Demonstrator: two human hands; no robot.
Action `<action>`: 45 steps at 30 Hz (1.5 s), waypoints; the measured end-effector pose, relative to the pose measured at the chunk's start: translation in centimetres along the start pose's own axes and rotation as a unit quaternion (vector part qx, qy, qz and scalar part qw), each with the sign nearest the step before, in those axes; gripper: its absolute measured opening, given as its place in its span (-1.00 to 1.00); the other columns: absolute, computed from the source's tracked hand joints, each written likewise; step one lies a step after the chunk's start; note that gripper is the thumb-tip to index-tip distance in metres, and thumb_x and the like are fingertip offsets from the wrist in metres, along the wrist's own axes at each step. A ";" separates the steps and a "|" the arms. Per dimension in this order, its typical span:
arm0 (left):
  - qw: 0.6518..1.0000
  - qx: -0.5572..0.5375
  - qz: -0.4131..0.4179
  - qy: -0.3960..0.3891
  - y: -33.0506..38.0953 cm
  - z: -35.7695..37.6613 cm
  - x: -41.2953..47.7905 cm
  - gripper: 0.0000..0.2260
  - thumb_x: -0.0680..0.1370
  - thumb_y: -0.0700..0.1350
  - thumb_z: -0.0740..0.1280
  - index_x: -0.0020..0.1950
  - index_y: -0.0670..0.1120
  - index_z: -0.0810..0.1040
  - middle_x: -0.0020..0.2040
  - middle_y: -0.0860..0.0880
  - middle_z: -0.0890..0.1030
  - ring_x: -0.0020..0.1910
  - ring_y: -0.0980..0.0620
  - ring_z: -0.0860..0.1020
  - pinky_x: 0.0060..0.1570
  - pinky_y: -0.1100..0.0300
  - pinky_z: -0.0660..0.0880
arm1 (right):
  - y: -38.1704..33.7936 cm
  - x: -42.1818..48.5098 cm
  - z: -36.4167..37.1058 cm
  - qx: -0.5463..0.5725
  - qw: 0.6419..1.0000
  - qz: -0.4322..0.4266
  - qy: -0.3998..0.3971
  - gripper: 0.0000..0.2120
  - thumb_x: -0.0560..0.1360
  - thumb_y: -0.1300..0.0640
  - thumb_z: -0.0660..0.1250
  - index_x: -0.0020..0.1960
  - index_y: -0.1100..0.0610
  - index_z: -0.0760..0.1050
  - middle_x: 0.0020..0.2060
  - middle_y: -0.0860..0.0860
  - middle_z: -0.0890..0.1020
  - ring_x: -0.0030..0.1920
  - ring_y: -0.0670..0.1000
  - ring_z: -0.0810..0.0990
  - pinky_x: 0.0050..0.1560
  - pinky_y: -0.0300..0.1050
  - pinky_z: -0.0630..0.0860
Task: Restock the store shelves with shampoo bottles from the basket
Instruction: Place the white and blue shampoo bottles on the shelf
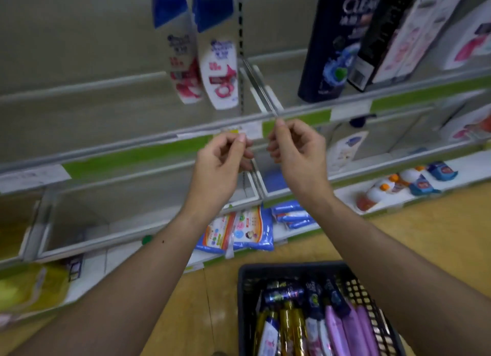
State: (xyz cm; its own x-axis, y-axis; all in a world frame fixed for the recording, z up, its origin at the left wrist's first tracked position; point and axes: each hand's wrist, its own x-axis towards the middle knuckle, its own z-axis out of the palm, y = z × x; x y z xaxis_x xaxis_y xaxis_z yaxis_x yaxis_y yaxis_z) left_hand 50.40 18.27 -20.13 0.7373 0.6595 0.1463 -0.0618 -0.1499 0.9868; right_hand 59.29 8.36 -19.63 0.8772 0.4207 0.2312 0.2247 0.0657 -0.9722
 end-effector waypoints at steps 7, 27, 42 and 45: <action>0.989 0.042 -0.129 -0.066 -10.6 4.3 -8.3 -0.81 0.68 -0.16 0.22 -0.07 -0.15 0.56 -0.25 -0.05 0.61 -0.37 0.15 0.53 -0.28 0.26 0.49 | 10.0 -8.1 -7.4 -0.015 0.985 0.169 -0.011 -0.63 0.67 0.16 0.23 -0.20 0.40 0.49 -0.41 0.09 0.53 -0.40 -0.06 0.48 -0.32 -0.22 0.44; 0.854 0.250 -0.372 -0.264 -40.6 9.7 -26.7 -0.84 0.63 0.02 0.31 0.15 -0.01 0.51 0.07 0.00 0.60 -0.06 0.08 0.57 -0.22 0.28 0.41 | 36.1 -28.8 -15.1 -0.087 0.892 0.442 -0.020 -0.83 0.64 0.04 0.27 0.08 0.14 0.53 -0.15 -0.05 0.57 -0.20 -0.16 0.50 -0.15 -0.33 0.44; 0.696 0.478 -0.452 -0.287 -53.7 11.1 -33.6 -0.30 0.49 0.07 0.48 0.46 -0.20 0.22 0.31 -0.25 0.43 0.25 -0.25 0.49 0.02 -0.02 0.44 | 48.5 -35.6 -18.5 -0.165 0.799 0.578 -0.032 -0.65 0.64 -0.02 0.26 0.37 0.08 0.43 0.14 0.02 0.66 -0.03 0.00 0.68 0.07 0.10 0.65; 0.686 0.523 -0.417 -0.288 -54.4 11.6 -34.3 -0.27 0.44 0.10 0.52 0.41 -0.22 0.26 0.27 -0.24 0.44 0.22 -0.24 0.52 -0.04 -0.02 0.44 | 49.2 -36.1 -19.1 -0.164 0.790 0.589 -0.047 -0.66 0.66 0.00 0.24 0.37 0.11 0.41 0.16 0.05 0.63 -0.02 0.00 0.66 -0.01 -0.01 0.65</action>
State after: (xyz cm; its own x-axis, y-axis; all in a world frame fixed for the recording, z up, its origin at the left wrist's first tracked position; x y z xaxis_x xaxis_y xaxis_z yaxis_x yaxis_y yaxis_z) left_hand 36.29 -4.71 -79.63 0.3858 0.4826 -0.7863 0.8367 -0.5421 0.0778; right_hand 46.78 -20.89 -75.13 0.5284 0.0817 -0.8451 -0.6118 -0.6535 -0.4457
